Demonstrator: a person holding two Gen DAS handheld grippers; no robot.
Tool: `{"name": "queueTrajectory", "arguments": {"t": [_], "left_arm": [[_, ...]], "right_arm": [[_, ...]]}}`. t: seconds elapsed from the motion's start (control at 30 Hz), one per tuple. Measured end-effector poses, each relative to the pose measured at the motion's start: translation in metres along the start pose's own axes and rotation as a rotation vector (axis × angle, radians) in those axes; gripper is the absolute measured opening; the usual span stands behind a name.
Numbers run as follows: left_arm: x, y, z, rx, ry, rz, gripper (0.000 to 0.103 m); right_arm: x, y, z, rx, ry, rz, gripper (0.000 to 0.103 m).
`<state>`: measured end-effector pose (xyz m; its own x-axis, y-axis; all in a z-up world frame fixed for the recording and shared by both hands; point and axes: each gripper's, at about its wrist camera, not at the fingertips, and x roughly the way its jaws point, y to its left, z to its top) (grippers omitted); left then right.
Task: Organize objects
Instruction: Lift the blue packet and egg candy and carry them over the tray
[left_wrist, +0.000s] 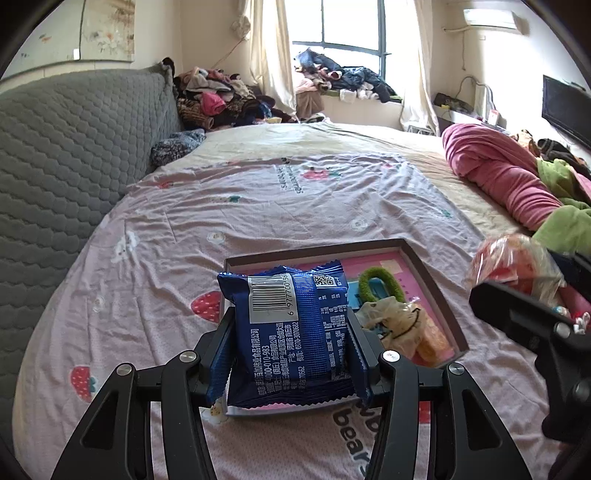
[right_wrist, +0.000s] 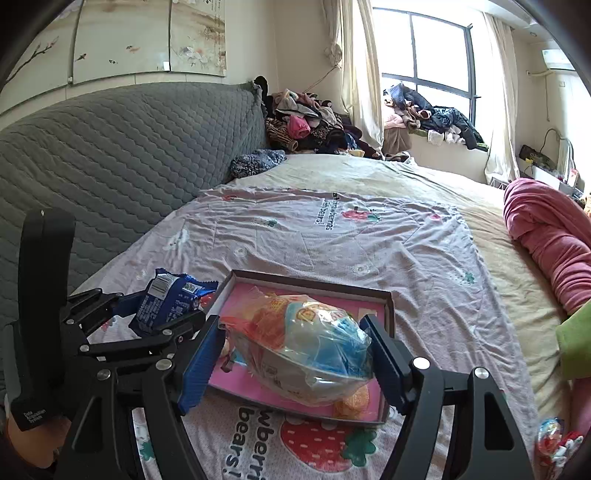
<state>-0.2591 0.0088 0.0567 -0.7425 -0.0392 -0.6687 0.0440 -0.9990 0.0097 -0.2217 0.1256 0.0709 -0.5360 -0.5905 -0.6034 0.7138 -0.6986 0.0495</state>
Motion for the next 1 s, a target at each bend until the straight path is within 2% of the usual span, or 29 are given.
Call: {"name": "queueTrajectory", "arguments": {"t": [0.3, 0.57, 1.0], "left_arm": [[0.043, -0.001, -0.022, -0.002, 0.026, 0.011, 0.055], [0.079, -0.002, -0.042, -0.003, 0.064, -0.011, 0.055], [0.106, -0.001, -0.062, 0.008, 0.097, 0.007, 0.055]], "right_arm": [[0.054, -0.005, -0.025, 0.001, 0.062, 0.003, 0.075], [0.085, -0.013, -0.047, 0.013, 0.107, 0.005, 0.075], [0.105, -0.017, -0.068, -0.001, 0.151, -0.011, 0.075]]}}
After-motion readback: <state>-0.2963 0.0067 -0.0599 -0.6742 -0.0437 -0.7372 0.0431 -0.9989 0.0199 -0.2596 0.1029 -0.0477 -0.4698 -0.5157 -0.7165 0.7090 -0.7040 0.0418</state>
